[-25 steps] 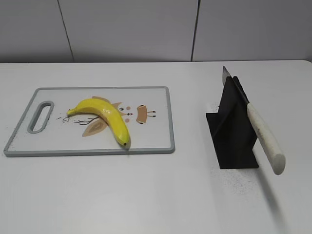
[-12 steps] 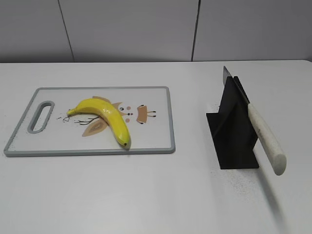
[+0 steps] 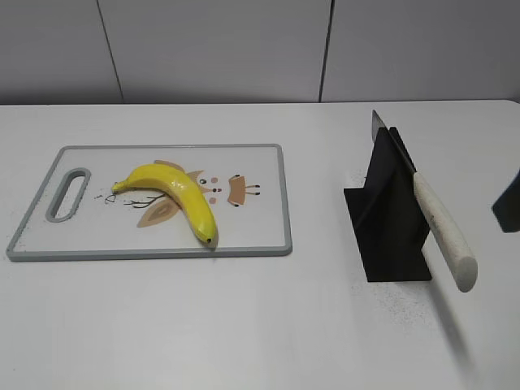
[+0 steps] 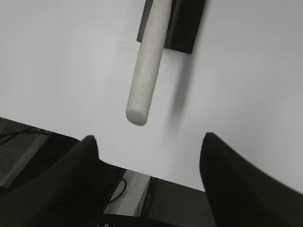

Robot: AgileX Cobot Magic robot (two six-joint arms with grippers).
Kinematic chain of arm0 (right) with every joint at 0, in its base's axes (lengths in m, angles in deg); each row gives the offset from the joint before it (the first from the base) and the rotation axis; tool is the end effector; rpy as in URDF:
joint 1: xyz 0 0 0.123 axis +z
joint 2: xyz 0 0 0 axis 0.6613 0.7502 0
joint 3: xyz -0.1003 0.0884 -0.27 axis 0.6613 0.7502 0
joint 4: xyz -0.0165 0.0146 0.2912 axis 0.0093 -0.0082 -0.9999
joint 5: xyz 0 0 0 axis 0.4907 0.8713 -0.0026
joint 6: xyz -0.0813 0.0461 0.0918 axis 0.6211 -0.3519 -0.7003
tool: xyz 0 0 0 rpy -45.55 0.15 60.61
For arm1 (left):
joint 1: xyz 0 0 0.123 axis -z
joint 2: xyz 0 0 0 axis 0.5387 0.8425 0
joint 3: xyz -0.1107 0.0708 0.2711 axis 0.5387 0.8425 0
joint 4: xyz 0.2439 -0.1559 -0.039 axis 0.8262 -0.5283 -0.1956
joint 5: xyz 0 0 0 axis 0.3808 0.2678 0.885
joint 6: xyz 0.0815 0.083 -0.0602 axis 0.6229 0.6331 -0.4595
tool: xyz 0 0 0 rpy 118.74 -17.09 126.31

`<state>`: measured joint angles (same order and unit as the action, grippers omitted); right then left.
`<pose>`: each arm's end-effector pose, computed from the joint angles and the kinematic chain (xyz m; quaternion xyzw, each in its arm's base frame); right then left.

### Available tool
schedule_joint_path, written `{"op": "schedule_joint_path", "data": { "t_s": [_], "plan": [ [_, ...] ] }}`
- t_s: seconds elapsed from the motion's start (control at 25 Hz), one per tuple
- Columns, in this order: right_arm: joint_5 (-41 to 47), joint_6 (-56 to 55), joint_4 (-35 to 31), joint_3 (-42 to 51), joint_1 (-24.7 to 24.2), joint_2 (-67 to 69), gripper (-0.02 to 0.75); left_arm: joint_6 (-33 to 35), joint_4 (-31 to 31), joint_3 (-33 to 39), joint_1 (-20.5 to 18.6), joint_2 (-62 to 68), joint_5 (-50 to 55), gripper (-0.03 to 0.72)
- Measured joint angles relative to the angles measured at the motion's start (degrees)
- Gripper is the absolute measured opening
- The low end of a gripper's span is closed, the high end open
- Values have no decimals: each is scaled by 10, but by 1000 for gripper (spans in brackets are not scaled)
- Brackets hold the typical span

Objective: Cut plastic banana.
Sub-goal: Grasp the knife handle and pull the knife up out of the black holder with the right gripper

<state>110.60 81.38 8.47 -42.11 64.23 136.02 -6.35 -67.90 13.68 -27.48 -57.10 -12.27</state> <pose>0.2254 0.1030 0.2902 -0.1143 0.9761 0.0784 0.1676 0.0506 -0.0114 0.2653 0.1013 0.8593 -0.0164 0.5010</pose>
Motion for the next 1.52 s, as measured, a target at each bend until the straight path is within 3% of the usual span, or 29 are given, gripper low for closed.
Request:
{"op": "schedule_joint_path", "data": {
  "t_s": [0.6,0.76,0.92,0.96,1.52],
  "plan": [
    [-51,-11,-2,-30,0,253,497,0,0,0,0,0,0,589],
    [-53,-31,-2,-30,0,279,410,0,0,0,0,0,0,589],
    [-61,-65,-4,-30,0,284,183,0,0,0,0,0,0,589],
    [-61,-79,-5,-30,0,284,165,0,0,0,0,0,0,589],
    [-27,-130,-7,-50,0,209,162,0,0,0,0,0,0,589]
  ]
}}
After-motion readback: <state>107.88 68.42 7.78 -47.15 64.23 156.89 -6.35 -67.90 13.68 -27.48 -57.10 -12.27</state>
